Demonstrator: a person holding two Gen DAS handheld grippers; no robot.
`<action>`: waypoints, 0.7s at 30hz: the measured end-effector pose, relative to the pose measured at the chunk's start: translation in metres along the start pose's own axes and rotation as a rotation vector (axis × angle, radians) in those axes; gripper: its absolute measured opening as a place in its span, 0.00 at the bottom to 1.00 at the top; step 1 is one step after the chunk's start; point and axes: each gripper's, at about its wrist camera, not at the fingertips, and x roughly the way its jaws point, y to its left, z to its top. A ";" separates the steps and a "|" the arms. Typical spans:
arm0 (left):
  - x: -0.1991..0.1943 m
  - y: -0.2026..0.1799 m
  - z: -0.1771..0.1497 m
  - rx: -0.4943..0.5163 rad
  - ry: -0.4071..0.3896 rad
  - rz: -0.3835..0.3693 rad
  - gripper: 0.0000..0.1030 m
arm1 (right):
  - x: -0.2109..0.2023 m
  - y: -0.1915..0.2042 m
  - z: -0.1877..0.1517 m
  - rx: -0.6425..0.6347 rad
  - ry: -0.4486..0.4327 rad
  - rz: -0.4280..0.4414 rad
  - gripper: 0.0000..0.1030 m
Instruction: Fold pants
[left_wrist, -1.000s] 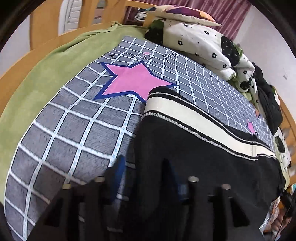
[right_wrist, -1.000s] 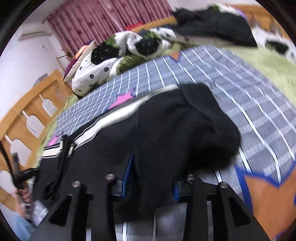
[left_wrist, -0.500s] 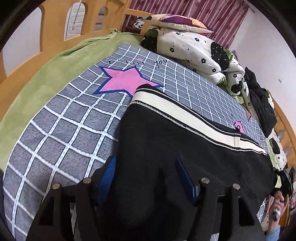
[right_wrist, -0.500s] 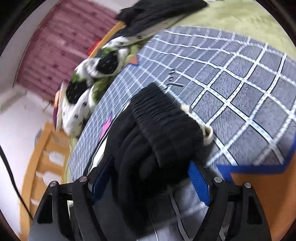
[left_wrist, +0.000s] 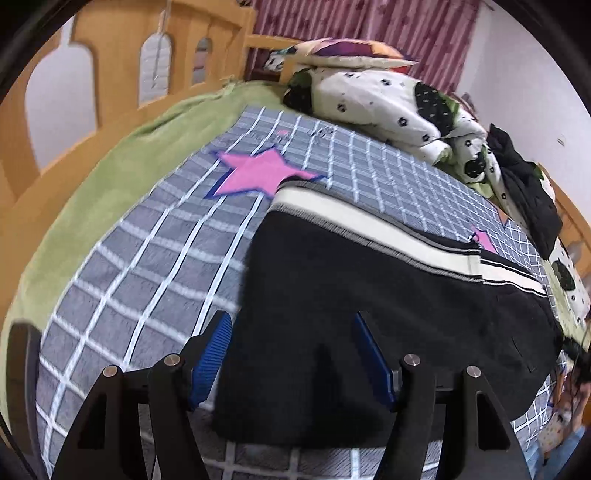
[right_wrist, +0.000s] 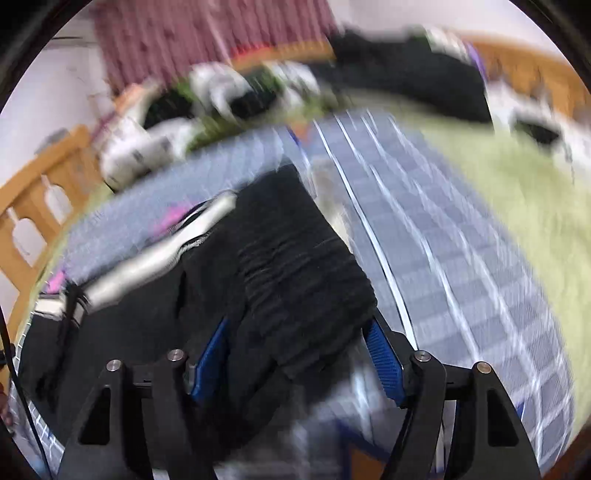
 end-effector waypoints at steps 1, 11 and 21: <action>0.000 0.006 -0.004 -0.015 0.012 -0.004 0.64 | -0.003 -0.007 -0.007 0.012 -0.002 0.012 0.67; 0.016 0.027 -0.042 -0.059 0.080 -0.126 0.72 | -0.067 0.025 -0.036 -0.068 -0.116 -0.040 0.67; 0.005 0.036 -0.051 -0.013 0.030 -0.107 0.47 | -0.037 0.171 -0.039 -0.162 -0.034 0.156 0.58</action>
